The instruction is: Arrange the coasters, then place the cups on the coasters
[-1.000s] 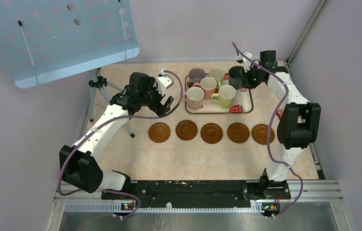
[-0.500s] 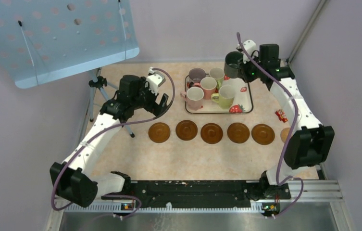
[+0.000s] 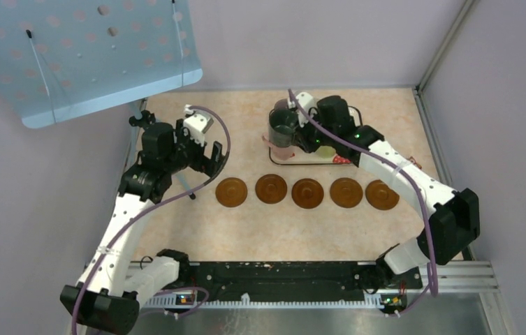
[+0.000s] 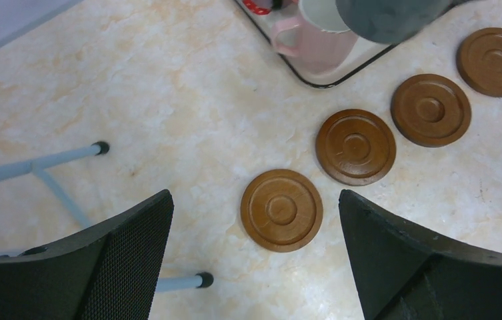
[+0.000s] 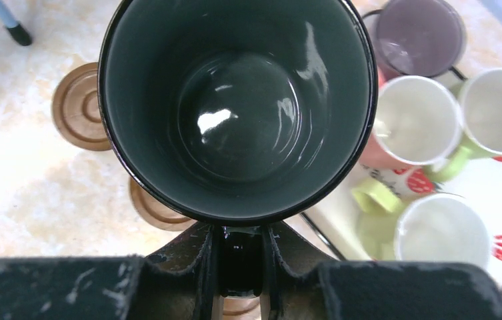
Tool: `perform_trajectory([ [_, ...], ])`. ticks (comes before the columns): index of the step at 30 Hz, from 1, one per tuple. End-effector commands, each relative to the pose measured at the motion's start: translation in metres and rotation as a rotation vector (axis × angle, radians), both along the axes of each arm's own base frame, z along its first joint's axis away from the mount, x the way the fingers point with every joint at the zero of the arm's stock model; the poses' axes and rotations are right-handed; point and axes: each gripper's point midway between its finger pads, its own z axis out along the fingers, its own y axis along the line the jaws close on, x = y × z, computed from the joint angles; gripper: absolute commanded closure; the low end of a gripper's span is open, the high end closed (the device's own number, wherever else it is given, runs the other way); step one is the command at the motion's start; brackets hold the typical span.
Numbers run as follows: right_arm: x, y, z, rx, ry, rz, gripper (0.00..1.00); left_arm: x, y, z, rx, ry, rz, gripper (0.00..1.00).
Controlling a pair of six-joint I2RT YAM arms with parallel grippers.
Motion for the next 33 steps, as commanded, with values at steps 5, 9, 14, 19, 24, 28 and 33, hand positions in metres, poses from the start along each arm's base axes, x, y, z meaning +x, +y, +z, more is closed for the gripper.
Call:
perform_trajectory([
  [5, -0.030, 0.089, 0.015, 0.174, -0.123, 0.035, 1.00, -0.024, 0.046, -0.004, -0.039, 0.030, 0.131, 0.01],
  [9, -0.053, 0.124, 0.001, 0.211, -0.128, 0.040, 1.00, -0.028, 0.061, -0.003, -0.078, 0.038, 0.190, 0.01],
  [14, -0.075, 0.160, -0.021, 0.230, -0.143, 0.008, 1.00, -0.029, 0.069, -0.001, -0.093, 0.026, 0.221, 0.01],
  [19, -0.088, 0.181, -0.045, 0.221, -0.123, -0.003, 1.00, -0.028, 0.073, -0.001, -0.090, 0.025, 0.239, 0.01],
  [24, -0.089, 0.190, -0.060, 0.210, -0.125, -0.040, 1.00, -0.028, 0.073, -0.002, -0.088, 0.022, 0.242, 0.01],
  [28, -0.088, 0.198, -0.076, 0.190, -0.123, -0.052, 1.00, -0.029, 0.073, -0.004, -0.089, 0.021, 0.243, 0.01],
  [33, -0.086, 0.205, -0.090, 0.171, -0.124, -0.077, 1.00, -0.031, 0.073, -0.007, -0.092, 0.029, 0.245, 0.01],
])
